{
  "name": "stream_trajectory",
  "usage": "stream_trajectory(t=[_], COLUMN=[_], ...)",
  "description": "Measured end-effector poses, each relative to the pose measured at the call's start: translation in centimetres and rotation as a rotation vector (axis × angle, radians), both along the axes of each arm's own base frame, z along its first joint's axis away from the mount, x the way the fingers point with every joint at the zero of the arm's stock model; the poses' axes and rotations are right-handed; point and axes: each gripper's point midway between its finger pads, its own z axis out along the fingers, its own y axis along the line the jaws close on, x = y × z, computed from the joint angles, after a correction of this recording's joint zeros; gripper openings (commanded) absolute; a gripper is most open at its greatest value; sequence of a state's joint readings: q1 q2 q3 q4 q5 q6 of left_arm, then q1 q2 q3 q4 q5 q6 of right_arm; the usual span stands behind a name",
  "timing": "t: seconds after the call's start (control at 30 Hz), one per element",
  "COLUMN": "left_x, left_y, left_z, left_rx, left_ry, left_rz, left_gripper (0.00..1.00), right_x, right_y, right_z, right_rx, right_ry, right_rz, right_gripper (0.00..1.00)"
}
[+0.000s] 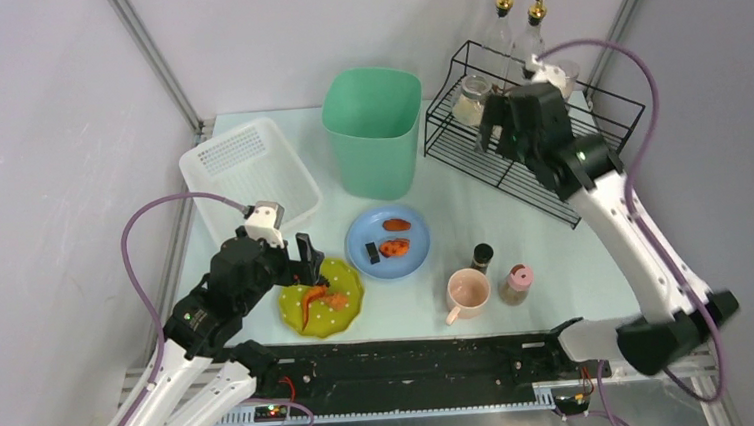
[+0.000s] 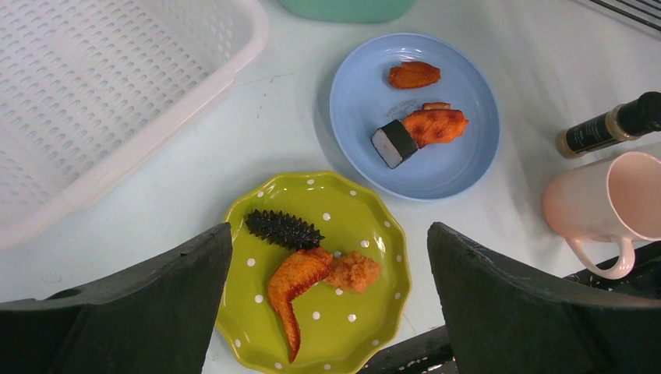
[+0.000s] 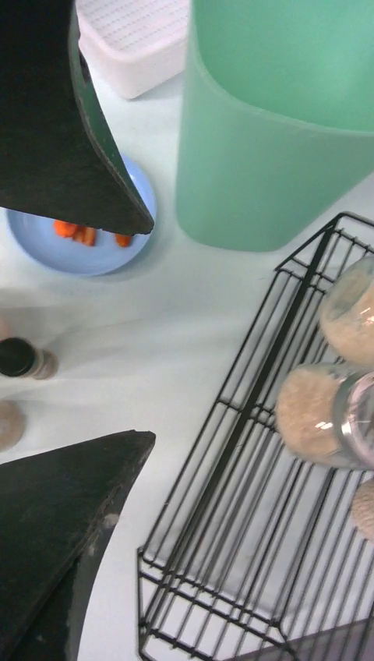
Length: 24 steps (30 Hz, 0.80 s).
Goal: Clear the kitchen counter
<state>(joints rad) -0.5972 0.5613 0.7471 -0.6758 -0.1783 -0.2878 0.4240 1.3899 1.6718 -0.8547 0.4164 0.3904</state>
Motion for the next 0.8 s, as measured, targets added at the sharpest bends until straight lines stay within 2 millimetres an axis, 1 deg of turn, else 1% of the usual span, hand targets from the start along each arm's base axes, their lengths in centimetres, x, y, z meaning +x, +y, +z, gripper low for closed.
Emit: stream_trajectory(t=[0.07,0.13,0.23,0.4,0.5,0.67,0.7,0.8], left_x=[0.0,0.0,0.0,-0.1,-0.1,-0.1,-0.1,-0.1], left_y=[0.0,0.0,-0.1,-0.1,-0.1,-0.1,-0.1,-0.1], left_z=[0.0,0.0,0.0,0.0,0.1,0.1,0.1,0.1], left_rx=[0.0,-0.001,-0.002,-0.004,-0.005,-0.006,-0.006,-0.005], left_ry=[-0.001,0.001,0.001,0.001,-0.001,-0.003,-0.003,-0.002], left_rz=[-0.001,-0.002,-0.004,-0.007,-0.006,-0.007,-0.007,-0.007], left_gripper=[0.98,0.98,0.98,0.98,0.98,0.98,0.98,0.98], right_x=[-2.2,-3.9,-5.8,-7.9,-9.1,-10.7,-11.1,-11.7], right_y=[-0.6,-1.0,-0.7,2.1,3.2,2.8,2.6,2.4], right_z=[-1.0,-2.5,-5.1,-9.6,-12.3,-17.3,-18.1,-19.3], right_rx=[0.02,0.038,0.047,-0.005,-0.044,-0.093,-0.097,-0.092], right_ry=[-0.018,-0.015,0.029,0.13,0.191,0.316,0.339,0.372], right_rz=[0.016,0.034,0.067,0.162,0.197,0.178,0.17,0.148], right_gripper=[1.0,0.99,0.99,0.98,0.95,0.92,0.92,0.91])
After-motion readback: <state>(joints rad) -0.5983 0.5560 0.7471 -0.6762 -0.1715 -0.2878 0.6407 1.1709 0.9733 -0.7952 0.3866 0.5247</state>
